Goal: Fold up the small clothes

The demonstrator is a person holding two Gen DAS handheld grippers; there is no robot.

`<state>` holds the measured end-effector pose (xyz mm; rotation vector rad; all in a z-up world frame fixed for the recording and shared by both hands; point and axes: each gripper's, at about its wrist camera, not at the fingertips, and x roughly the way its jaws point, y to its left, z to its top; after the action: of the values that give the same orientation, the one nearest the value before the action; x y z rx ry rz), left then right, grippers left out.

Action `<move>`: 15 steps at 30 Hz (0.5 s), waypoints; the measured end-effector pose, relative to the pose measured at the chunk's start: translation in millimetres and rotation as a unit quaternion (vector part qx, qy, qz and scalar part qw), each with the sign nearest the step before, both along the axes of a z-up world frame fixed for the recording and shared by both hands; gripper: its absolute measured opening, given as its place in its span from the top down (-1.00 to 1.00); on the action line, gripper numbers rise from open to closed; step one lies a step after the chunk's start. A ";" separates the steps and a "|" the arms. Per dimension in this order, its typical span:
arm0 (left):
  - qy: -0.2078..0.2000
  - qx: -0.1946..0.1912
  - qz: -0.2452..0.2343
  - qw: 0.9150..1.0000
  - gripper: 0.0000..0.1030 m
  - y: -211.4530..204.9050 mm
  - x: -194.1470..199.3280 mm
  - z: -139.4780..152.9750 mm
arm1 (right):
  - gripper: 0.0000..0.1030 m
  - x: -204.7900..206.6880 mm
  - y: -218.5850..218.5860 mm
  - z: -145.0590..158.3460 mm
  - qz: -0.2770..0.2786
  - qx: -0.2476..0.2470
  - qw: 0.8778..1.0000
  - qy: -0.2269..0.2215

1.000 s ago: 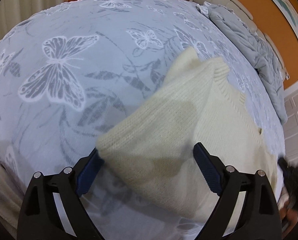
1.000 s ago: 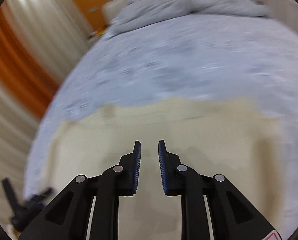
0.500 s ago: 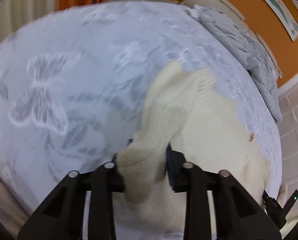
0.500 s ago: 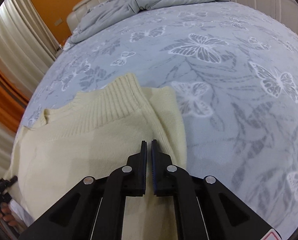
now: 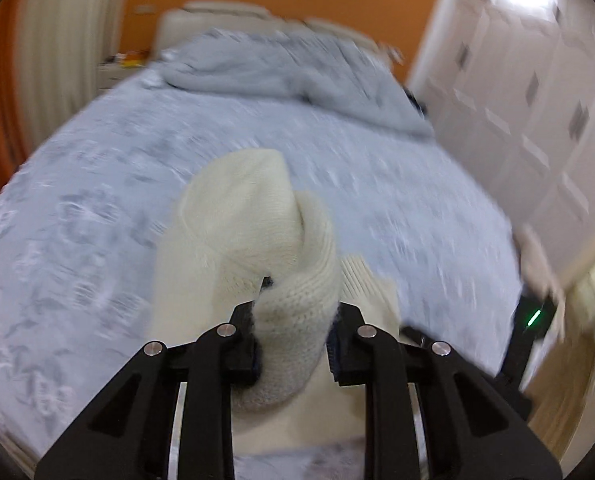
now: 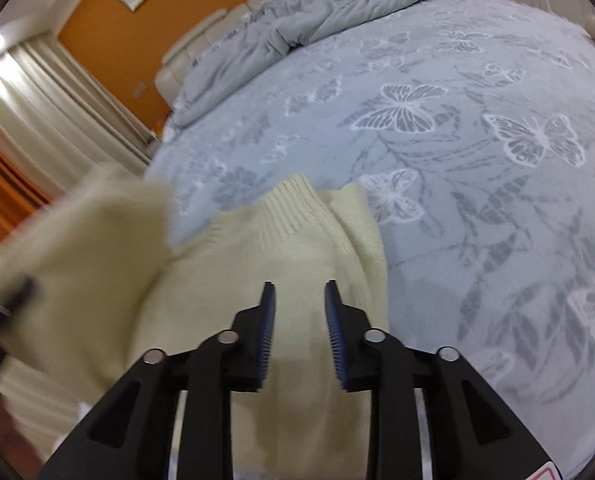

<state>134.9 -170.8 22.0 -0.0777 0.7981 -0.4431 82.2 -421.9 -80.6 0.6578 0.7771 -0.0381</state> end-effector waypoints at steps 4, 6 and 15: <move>0.051 0.087 -0.045 0.994 0.44 -45.1 -17.0 -69.1 | 0.17 -10.4 -6.2 1.5 0.009 0.040 0.999 -0.007; 0.055 0.110 -0.049 0.991 0.34 -44.5 -29.9 -88.6 | -0.05 -9.9 -6.6 1.7 0.020 0.058 0.998 -0.009; -0.048 0.135 -0.072 0.987 -0.55 16.2 -98.9 -69.2 | -0.45 25.8 37.1 -7.8 0.150 0.169 0.974 0.005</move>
<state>36.1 -154.6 -47.1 0.2532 0.7652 -0.4667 108.0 -384.7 -88.3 0.8559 0.8957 0.3742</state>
